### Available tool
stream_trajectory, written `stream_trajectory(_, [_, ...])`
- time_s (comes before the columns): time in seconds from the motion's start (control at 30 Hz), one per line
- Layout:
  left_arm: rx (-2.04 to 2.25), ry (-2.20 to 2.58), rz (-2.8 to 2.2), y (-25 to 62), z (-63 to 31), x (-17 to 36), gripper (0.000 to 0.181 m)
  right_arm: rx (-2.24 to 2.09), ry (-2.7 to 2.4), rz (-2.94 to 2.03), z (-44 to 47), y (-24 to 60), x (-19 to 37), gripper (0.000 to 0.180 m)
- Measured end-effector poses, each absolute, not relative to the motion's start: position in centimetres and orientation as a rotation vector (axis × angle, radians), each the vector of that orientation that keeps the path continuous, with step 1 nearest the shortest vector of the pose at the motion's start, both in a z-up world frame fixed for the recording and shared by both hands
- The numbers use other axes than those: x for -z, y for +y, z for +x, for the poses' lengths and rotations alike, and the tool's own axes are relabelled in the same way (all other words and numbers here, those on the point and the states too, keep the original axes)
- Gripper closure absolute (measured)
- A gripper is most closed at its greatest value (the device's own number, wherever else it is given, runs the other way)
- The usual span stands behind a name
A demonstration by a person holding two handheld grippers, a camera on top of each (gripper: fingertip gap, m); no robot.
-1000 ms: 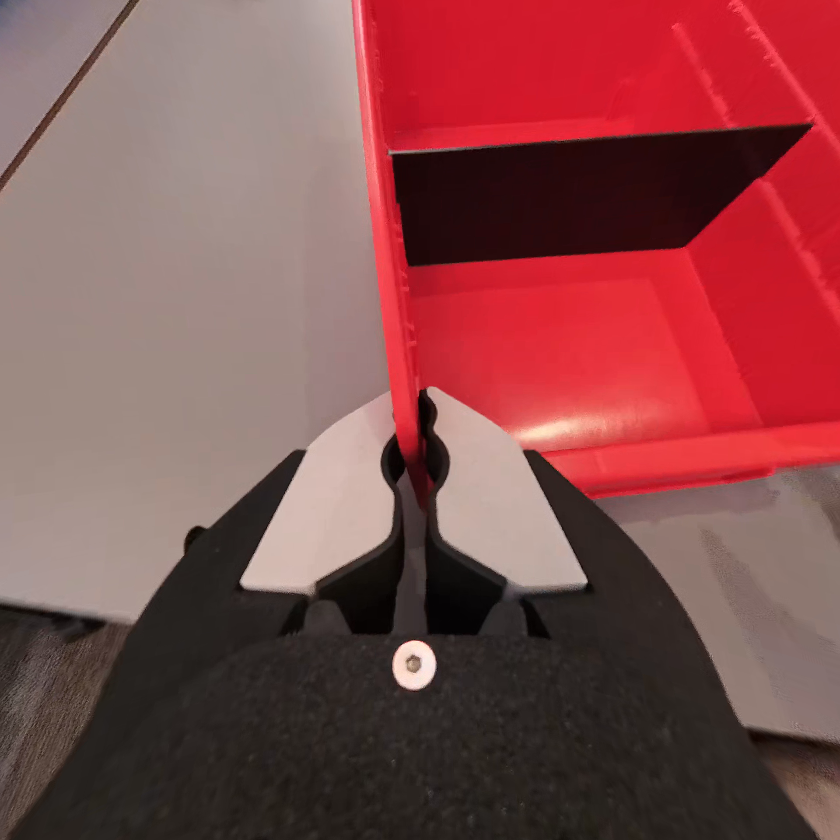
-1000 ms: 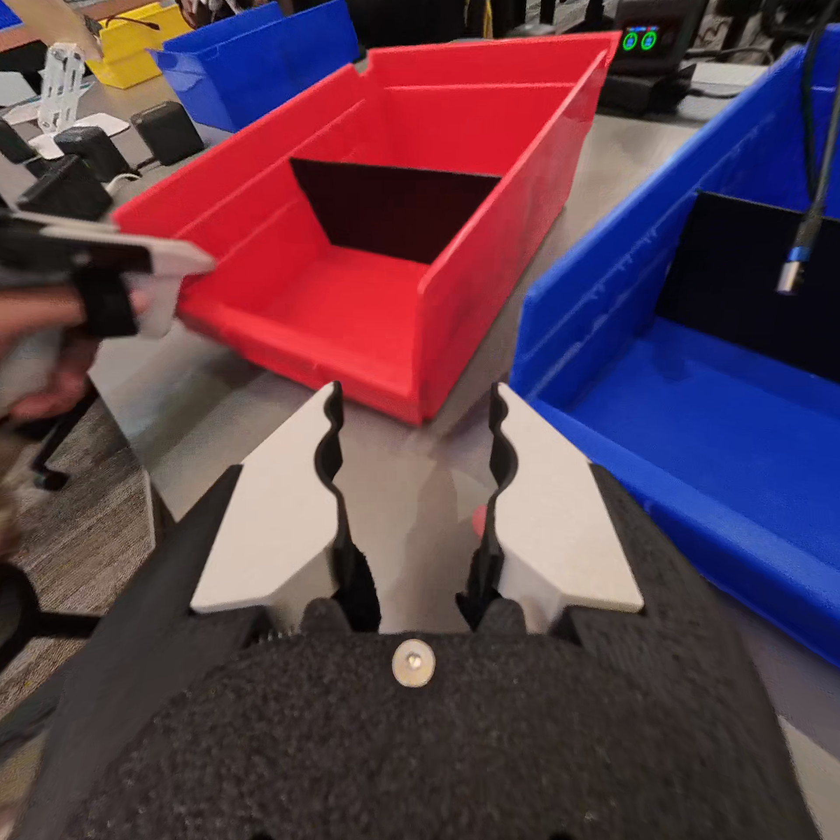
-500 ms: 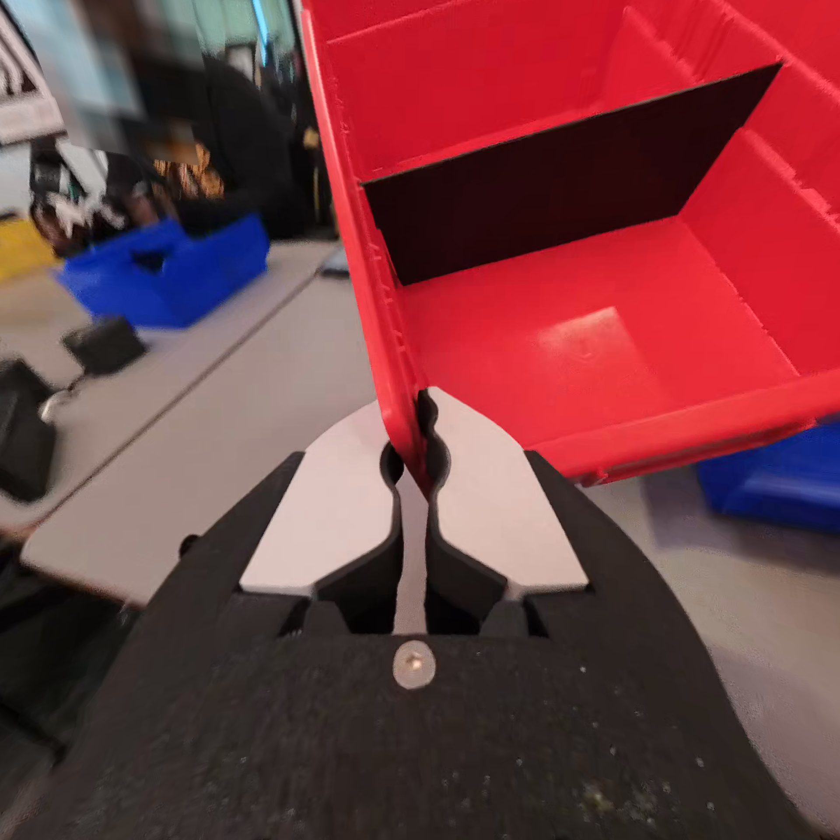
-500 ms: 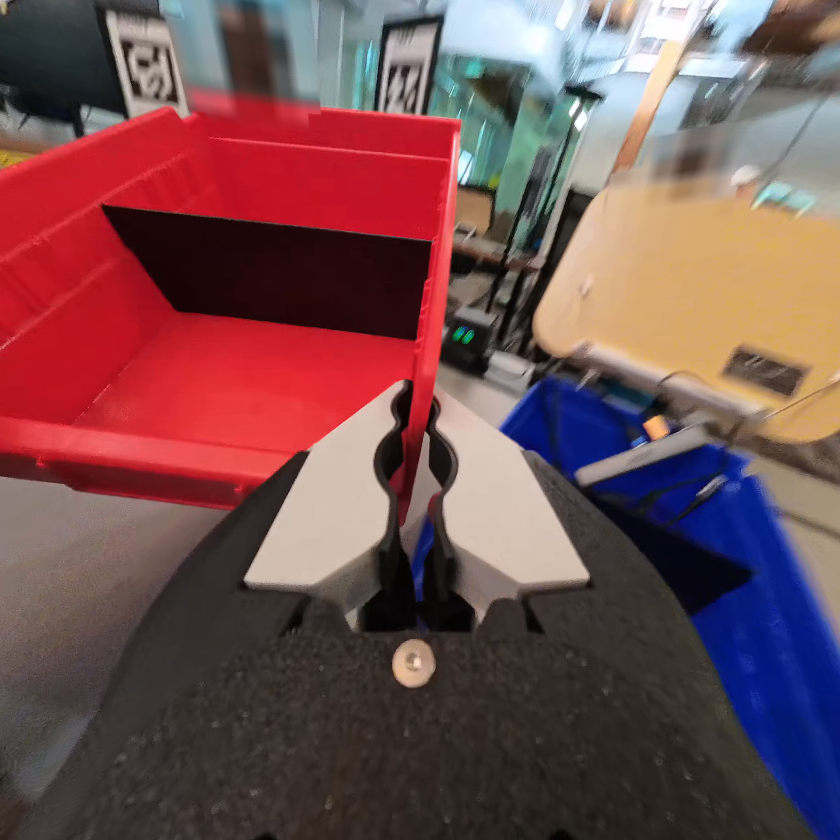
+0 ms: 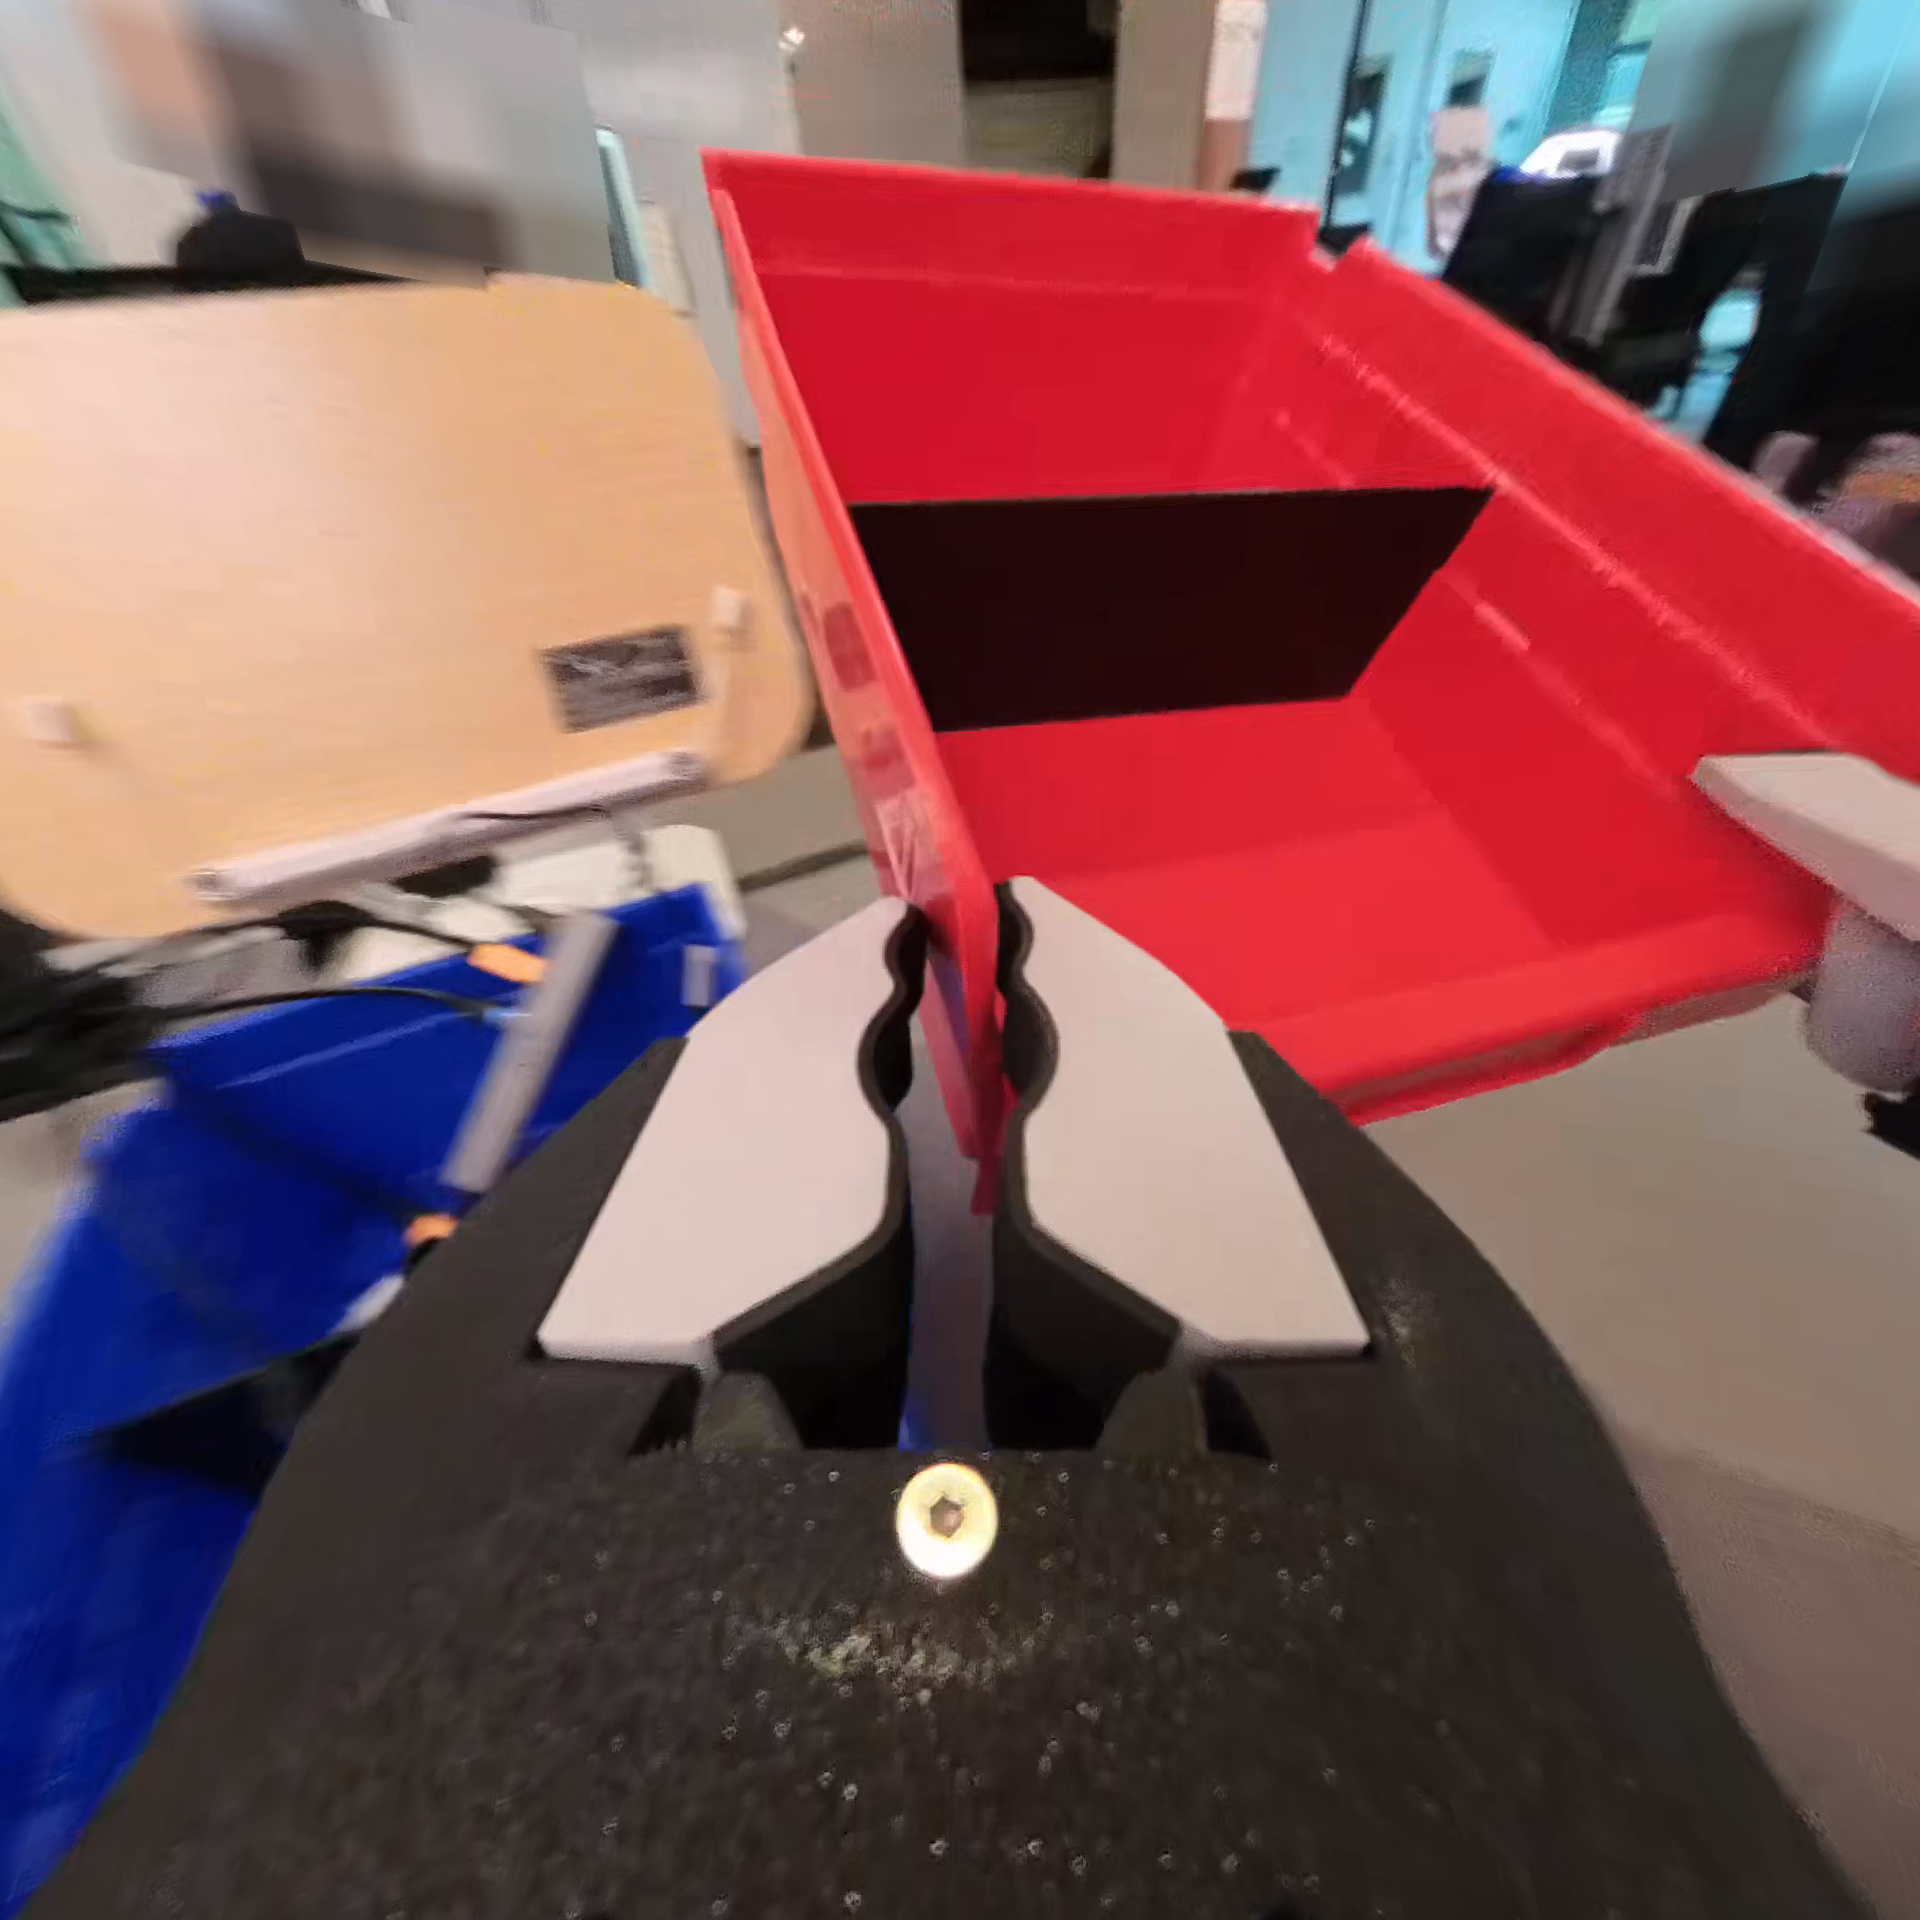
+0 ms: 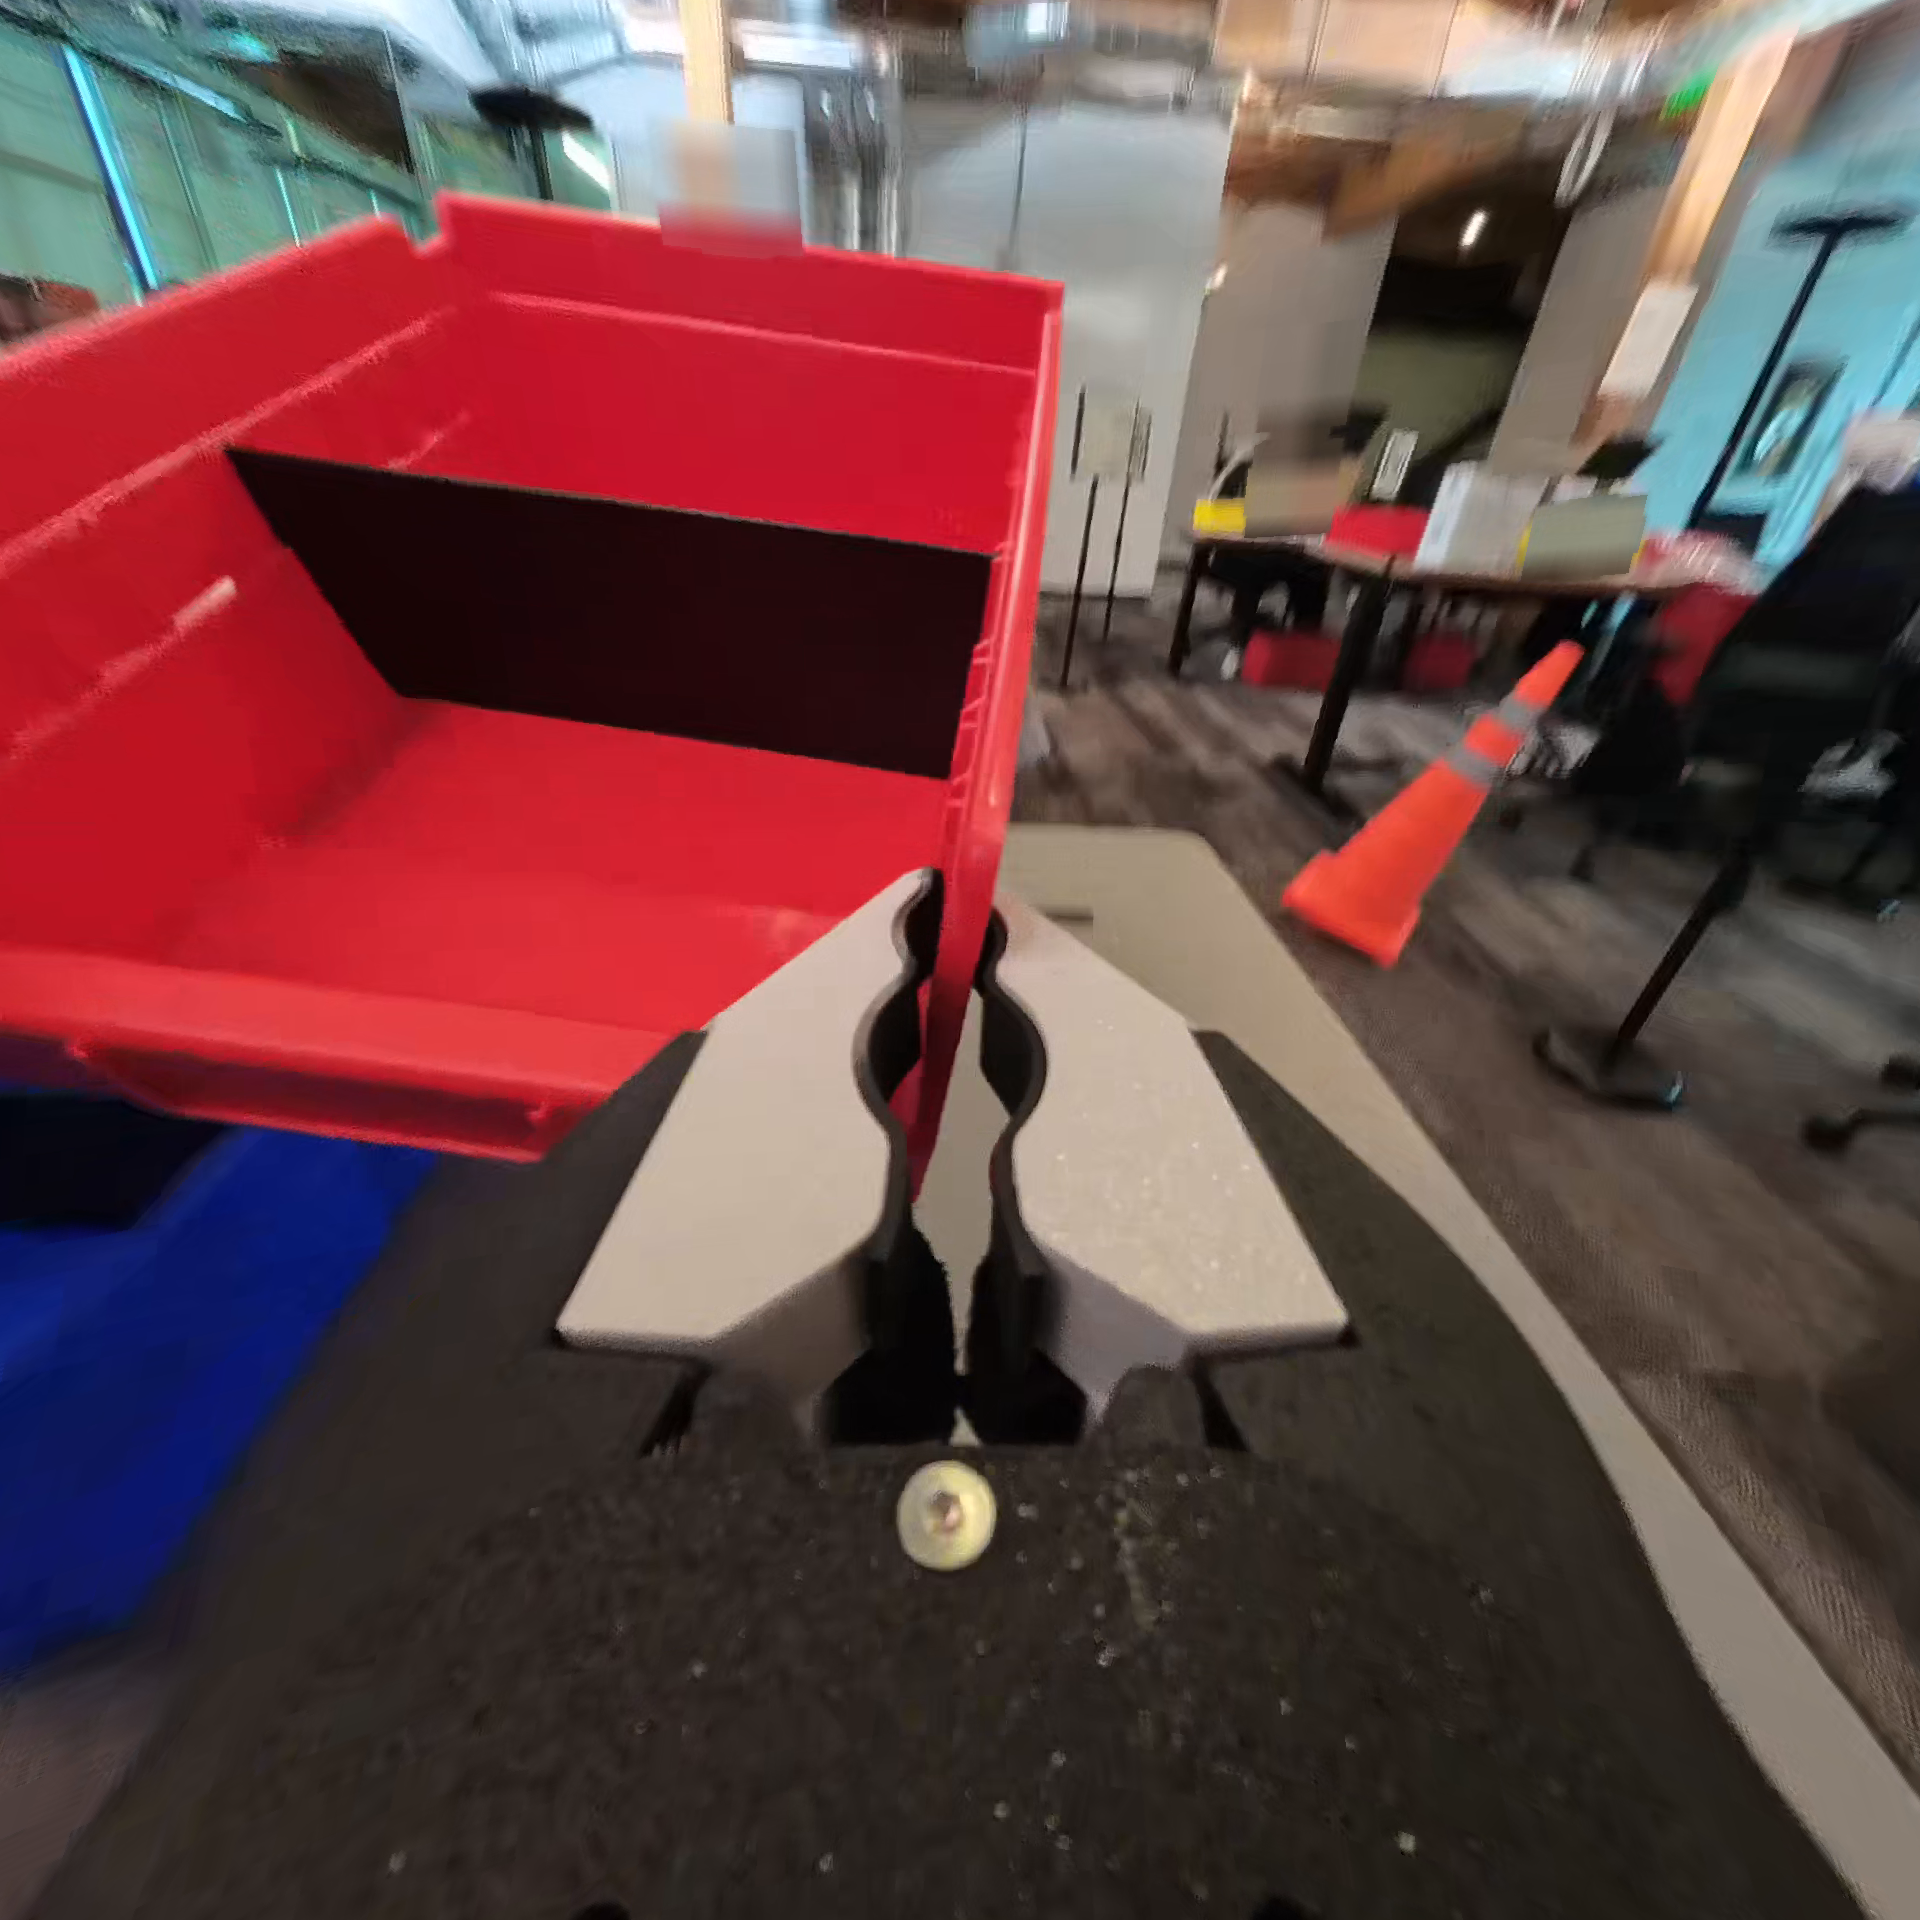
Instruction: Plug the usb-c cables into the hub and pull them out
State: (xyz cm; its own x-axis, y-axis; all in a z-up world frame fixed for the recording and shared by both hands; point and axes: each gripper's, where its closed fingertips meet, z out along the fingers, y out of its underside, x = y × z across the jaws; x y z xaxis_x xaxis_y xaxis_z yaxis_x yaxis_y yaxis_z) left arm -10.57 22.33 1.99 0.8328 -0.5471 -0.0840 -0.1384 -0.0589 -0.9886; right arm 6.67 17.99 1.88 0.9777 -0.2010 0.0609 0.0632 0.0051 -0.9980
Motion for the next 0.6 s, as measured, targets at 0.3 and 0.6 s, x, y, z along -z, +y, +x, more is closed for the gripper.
stream_trajectory(0.3, [0.344, 0.67, -1.849, 19.9, -1.0, 11.9, 0.172, 0.255, 0.178, -1.828, 17.6, 14.6, 10.1, 0.178])
stream_trajectory(0.6, [0.292, 0.573, -1.935, 23.3, -1.2, 14.0, 0.16, 0.208, 0.18, -1.955, 17.9, 21.1, 14.0, 0.172])
